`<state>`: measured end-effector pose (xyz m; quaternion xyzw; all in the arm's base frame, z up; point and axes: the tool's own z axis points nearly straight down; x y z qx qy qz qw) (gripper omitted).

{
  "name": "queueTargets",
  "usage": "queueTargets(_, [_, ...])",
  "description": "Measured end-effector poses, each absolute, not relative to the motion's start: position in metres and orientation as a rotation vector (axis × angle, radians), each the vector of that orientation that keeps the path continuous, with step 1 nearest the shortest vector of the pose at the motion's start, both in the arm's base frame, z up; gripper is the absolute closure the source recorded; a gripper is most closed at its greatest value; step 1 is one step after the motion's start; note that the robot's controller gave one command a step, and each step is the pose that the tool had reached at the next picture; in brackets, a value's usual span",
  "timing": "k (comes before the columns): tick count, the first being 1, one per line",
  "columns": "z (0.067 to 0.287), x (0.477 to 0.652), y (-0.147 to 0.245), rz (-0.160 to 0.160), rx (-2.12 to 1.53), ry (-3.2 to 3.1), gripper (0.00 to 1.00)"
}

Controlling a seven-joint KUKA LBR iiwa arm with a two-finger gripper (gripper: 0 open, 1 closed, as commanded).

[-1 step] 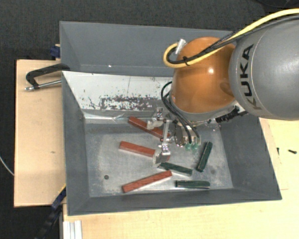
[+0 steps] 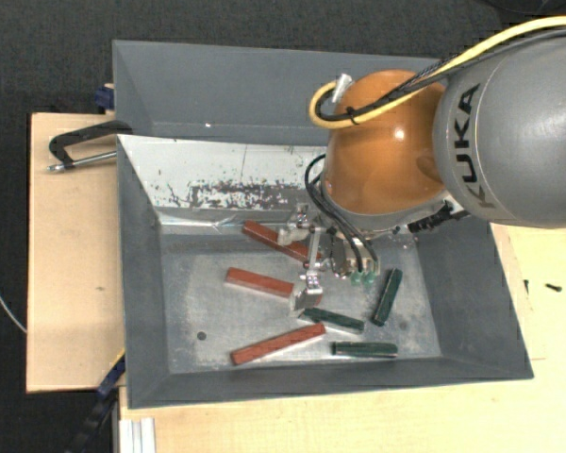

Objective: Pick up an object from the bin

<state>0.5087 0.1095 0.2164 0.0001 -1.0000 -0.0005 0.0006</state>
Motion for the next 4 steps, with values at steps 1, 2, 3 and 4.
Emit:
queueTargets(1, [0.172, 0.536, 0.105, -0.002, 0.14, -3.144, 0.0])
queueTargets(2, [0.078, 0.582, 0.105, -0.007, -0.131, -3.14, 1.0])
queueTargets(3, [0.078, 0.582, 0.105, -0.008, -0.131, -3.14, 1.0])
queueTargets(4, [0.226, 0.594, 0.09, -0.004, -0.103, -3.149, 1.0])
